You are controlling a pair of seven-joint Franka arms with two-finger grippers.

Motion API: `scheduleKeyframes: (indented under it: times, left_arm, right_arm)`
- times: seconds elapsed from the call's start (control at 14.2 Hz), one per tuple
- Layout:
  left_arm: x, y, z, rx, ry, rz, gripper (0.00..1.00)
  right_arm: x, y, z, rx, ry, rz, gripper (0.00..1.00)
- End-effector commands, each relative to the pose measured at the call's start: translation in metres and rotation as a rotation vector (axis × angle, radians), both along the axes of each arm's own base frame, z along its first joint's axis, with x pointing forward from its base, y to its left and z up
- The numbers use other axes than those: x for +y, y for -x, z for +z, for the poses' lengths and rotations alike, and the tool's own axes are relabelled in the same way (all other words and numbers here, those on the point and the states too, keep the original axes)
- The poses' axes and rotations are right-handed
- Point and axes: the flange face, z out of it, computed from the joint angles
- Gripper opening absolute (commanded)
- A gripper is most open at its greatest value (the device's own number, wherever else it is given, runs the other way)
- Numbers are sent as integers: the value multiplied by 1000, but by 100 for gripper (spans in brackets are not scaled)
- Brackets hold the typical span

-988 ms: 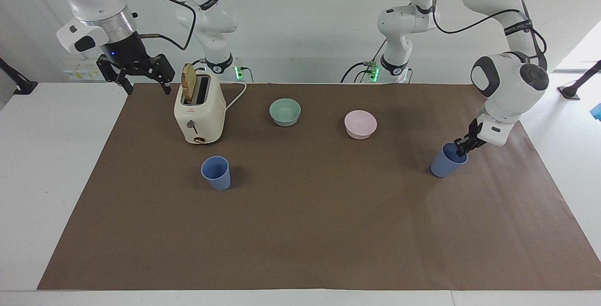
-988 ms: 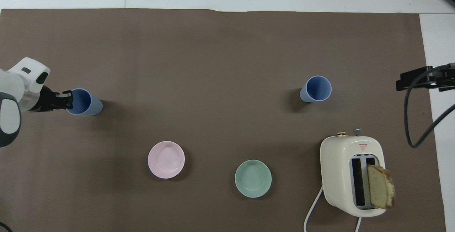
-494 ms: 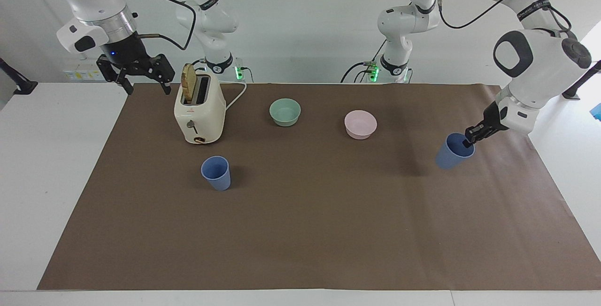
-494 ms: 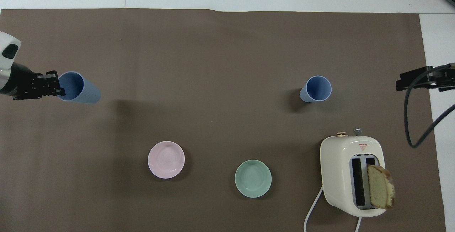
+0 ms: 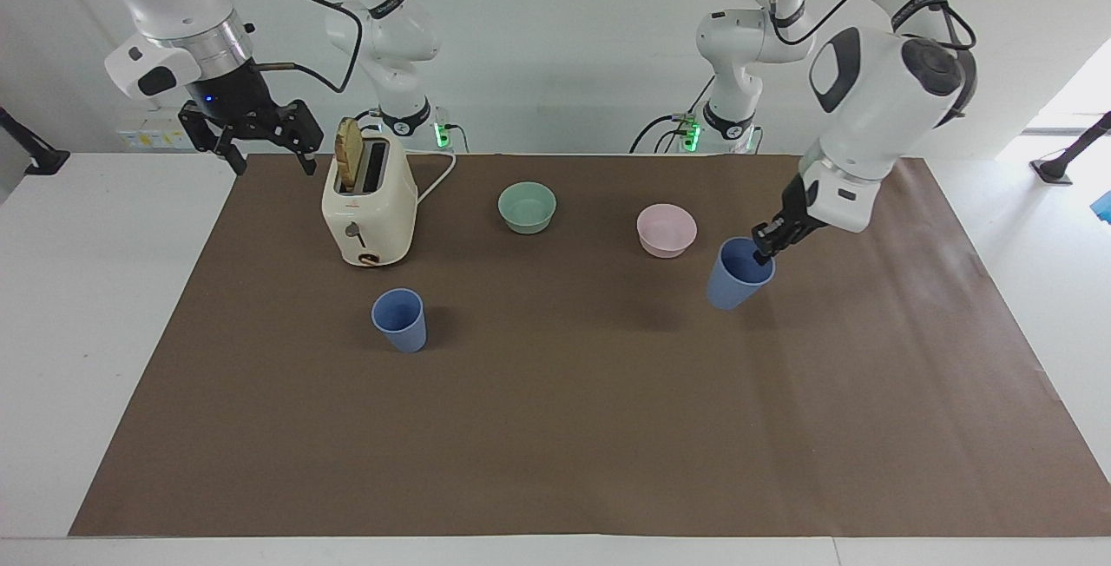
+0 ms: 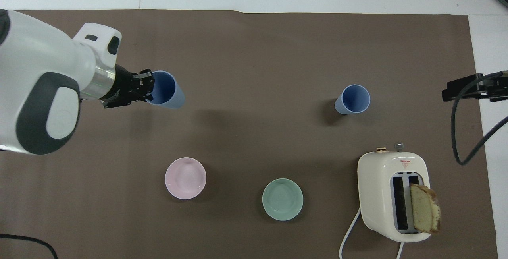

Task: Stack blue cups with both arms
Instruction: 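Carry the blue cup toward the table center and release it there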

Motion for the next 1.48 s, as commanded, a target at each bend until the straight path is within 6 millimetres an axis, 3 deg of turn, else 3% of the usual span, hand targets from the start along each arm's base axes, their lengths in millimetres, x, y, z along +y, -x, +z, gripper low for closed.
scheduleKeyframes:
  times: [0.0,0.07,0.35,0.64,1.06,1.13,1.2,1.27,1.41]
  left_arm:
    - [-56,-2,-36,-10,-41,30,0]
    - [-76,-3,-54,-21,-52,42,0]
    - [-125,11,-99,-16,-56,19,0]
    - [-146,28,-120,-28,-48,-13,0]
    - [-144,33,-133,-19,-57,-26,0]
    - [-143,33,-133,-18,-58,-26,16]
    - [-144,33,-133,-14,-60,-29,71]
    - [-144,32,-130,-15,-62,-28,100]
    - [-140,28,-111,-40,-112,-58,100]
  right_arm:
    - [1,5,1,-18,0,-19,100]
    - [1,5,1,-18,0,-19,100]
    - [1,5,1,-18,0,-19,100]
    - [1,5,1,-18,0,-19,100]
    - [1,5,1,-18,0,-19,100]
    - [1,5,1,-18,0,-19,100]
    - [1,5,1,-18,0,-19,100]
    - [1,5,1,-18,0,-19,100]
    - [1,6,2,-19,-1,-17,100]
